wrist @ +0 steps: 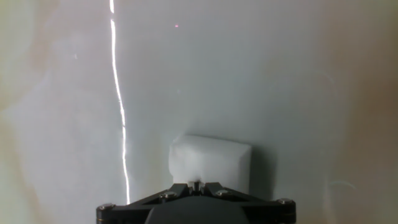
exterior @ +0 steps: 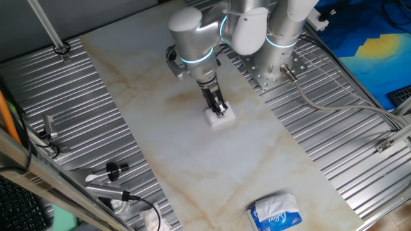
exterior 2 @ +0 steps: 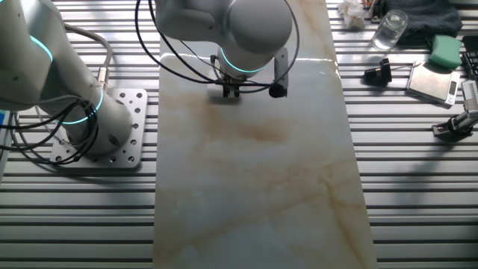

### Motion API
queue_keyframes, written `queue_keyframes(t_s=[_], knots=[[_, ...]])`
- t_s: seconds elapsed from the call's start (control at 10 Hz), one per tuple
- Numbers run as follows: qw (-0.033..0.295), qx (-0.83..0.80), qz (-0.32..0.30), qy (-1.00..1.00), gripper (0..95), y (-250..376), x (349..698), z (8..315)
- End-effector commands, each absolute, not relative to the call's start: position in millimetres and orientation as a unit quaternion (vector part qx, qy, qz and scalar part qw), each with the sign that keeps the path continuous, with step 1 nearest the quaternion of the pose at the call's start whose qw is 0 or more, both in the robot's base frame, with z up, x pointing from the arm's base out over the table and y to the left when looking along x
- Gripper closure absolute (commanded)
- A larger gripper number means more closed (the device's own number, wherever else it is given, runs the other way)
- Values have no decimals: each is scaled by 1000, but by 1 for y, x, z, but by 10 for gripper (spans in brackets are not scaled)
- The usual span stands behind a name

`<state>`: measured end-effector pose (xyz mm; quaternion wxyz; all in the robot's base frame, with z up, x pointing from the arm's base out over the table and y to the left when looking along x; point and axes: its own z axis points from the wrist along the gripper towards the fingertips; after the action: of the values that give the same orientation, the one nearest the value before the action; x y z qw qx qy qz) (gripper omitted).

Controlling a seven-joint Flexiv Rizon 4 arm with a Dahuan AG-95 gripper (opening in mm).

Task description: Clean the tabletop with a sponge

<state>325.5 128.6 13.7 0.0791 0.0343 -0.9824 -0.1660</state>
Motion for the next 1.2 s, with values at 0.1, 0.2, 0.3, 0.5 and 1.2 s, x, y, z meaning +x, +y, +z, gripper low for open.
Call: queue_keyframes(t_s=[0.1, 0.2, 0.3, 0.5, 1.2], knots=[[76, 54, -163, -982, 950, 120, 329, 13], [76, 58, -163, -982, 950, 117, 330, 13], [78, 63, -164, -981, 950, 113, 331, 13], [78, 69, -165, -981, 950, 108, 333, 13], [78, 84, -166, -979, 950, 96, 337, 14]])
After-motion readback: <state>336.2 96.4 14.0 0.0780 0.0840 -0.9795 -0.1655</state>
